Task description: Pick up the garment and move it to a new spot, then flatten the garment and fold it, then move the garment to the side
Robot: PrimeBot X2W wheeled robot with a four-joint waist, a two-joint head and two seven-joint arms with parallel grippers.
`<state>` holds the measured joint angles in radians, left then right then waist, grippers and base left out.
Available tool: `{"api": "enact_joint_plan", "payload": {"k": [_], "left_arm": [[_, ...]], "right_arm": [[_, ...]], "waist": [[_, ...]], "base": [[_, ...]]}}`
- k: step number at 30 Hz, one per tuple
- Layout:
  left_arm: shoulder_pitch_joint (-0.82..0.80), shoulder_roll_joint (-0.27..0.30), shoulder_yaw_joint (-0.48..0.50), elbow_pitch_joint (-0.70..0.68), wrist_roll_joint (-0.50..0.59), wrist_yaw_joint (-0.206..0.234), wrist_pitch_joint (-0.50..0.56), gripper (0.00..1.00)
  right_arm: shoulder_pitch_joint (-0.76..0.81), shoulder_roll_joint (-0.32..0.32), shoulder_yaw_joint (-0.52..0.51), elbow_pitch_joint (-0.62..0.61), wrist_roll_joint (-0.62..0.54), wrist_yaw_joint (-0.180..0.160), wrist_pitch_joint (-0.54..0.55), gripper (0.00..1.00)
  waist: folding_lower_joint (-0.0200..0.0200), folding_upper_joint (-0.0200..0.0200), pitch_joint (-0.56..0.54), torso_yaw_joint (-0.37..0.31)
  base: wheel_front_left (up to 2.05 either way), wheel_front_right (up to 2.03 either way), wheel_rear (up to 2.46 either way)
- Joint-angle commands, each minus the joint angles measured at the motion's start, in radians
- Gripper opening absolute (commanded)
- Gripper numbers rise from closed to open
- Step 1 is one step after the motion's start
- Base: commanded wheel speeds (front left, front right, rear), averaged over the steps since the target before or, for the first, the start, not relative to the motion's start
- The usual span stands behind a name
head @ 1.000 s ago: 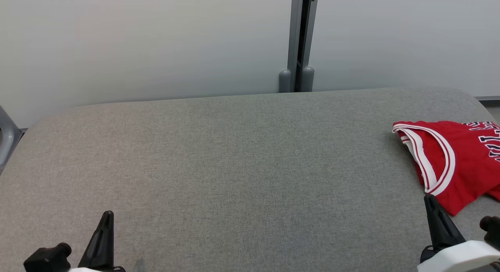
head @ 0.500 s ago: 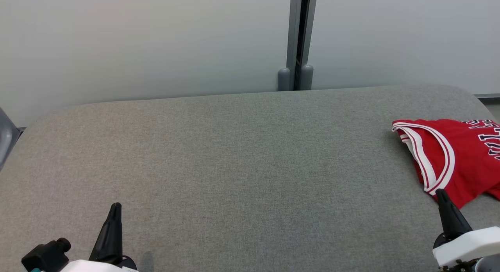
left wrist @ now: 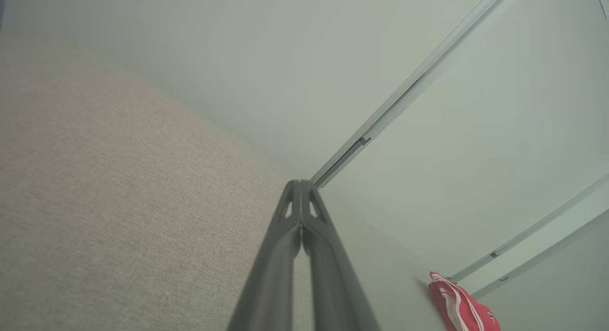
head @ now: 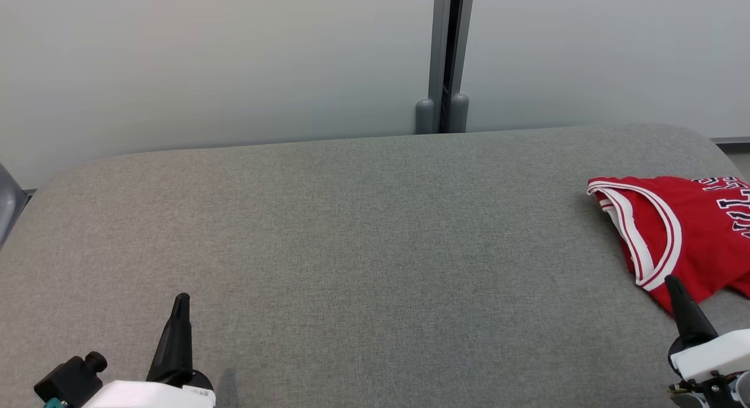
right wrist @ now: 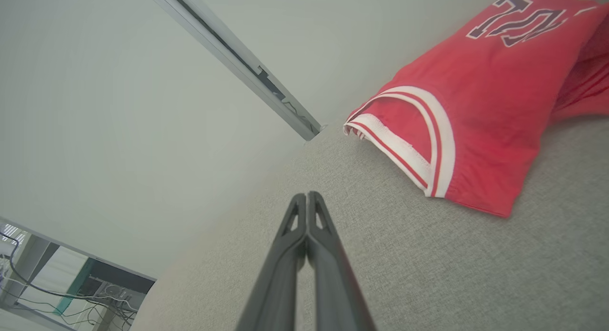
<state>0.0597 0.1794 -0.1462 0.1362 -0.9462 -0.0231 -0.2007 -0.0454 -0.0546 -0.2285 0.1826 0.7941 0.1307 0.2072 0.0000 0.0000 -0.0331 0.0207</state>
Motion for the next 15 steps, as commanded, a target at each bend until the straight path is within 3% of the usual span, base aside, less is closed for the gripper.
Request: {"api": "enact_joint_plan", "payload": {"k": [1, 15], "left_arm": [[-0.032, 0.004, 0.002, -0.008, -0.036, -0.01, -0.007, 0.0], [-0.057, -0.023, -0.01, 0.004, -0.172, -0.032, -0.019, 0.0]], "right_arm": [[-0.034, -0.013, -0.016, 0.002, 0.039, 0.0, 0.015, 0.0], [-0.078, -0.021, -0.059, 0.052, 0.187, 0.0, 0.073, 0.0]], "waist": [[0.0, 0.0, 0.001, 0.0], [0.0, 0.0, 0.007, -0.003]], "base": [[0.0, 0.0, 0.0], [0.0, 0.0, 0.0]]}}
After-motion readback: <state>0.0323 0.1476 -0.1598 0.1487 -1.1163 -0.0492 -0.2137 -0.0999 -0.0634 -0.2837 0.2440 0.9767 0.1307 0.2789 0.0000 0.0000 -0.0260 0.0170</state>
